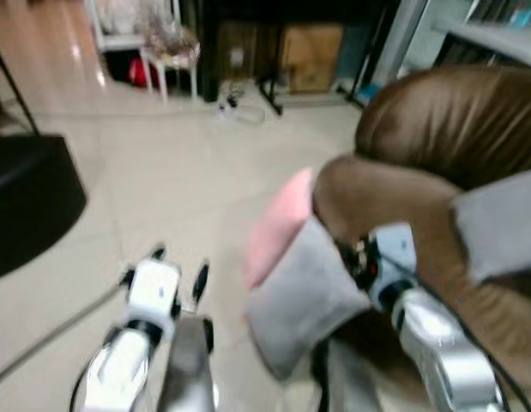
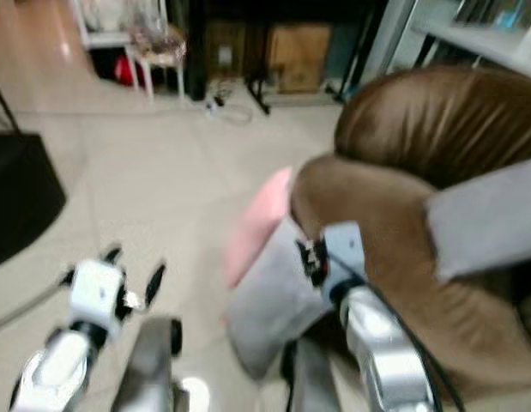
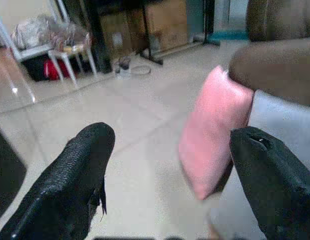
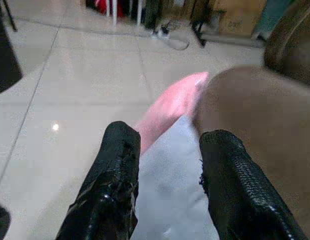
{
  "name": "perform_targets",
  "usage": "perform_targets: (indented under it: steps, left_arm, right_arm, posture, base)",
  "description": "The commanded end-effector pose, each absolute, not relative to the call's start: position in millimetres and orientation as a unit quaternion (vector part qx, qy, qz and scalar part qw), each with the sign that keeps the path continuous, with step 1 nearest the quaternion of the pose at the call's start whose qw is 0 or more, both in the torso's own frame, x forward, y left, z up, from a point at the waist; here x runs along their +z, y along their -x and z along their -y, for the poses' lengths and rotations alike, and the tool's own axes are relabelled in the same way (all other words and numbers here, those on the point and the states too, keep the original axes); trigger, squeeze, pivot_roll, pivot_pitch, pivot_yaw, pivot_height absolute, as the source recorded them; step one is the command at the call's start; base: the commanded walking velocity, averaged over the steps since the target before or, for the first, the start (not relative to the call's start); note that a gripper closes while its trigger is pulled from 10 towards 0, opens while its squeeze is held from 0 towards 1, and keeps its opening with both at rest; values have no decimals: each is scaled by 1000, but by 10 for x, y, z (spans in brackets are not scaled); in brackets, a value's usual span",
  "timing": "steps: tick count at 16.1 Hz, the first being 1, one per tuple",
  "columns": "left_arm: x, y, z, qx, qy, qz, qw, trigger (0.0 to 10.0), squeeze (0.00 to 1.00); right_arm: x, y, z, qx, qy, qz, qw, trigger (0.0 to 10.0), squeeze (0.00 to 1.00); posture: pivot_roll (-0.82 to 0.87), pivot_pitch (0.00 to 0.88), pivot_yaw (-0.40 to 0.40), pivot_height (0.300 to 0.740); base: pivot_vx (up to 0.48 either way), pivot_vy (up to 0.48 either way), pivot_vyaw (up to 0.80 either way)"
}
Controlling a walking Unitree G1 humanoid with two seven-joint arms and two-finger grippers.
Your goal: Move the pillow to the sofa from floor
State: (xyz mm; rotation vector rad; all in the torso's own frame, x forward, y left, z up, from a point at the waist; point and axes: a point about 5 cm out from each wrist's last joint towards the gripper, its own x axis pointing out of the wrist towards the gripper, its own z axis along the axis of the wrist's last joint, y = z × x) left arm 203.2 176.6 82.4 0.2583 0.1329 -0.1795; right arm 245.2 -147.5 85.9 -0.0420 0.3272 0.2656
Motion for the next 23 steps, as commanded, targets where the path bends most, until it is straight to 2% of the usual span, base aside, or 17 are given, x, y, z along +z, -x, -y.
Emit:
perform_targets:
  steps: [1,6,11,16,19,20,23]
  left_arm:
    - [932,-2098,-1731,-94,-128,-40,987,10000,0]
    - [925,-2081,-1718,-93,-122,-42,987,10000,0]
    - [918,-2078,-1709,-95,-122,-45,987,10000,0]
    - [903,-2097,-1729,-88,-130,-48,986,10000,0]
    - [919,-2139,-1727,-104,-140,-46,984,10000,0]
    - [945,-2182,-1746,-120,-148,-45,981,10000,0]
    - [995,-2240,-1786,-143,-160,-45,976,10000,0]
  right_arm:
    - [917,-2496,1528,132,48,-153,978,10000,0]
    - [921,-2502,1510,141,62,-153,976,10000,0]
    - [917,-2506,1529,135,53,-157,977,10000,0]
    - [910,-2506,1490,144,51,-158,976,10000,0]
    - [887,-2519,1473,138,47,-162,976,10000,0]
    - [869,-2513,1440,131,34,-162,977,10000,0]
    - [845,-2498,1350,136,26,-162,977,10000,0]
  posture:
    - [13,0,-105,536]
    - [10,0,-113,536]
    - [9,0,-113,536]
    - [9,0,-103,536]
    - [10,0,-68,536]
    - [11,0,-22,531]
    - [11,0,28,506]
  base:
    - [337,0,0]
    - [352,0,559]
    - [326,0,0]
    - [0,0,0]
    - [0,0,0]
    - [0,0,0]
    - [0,0,0]
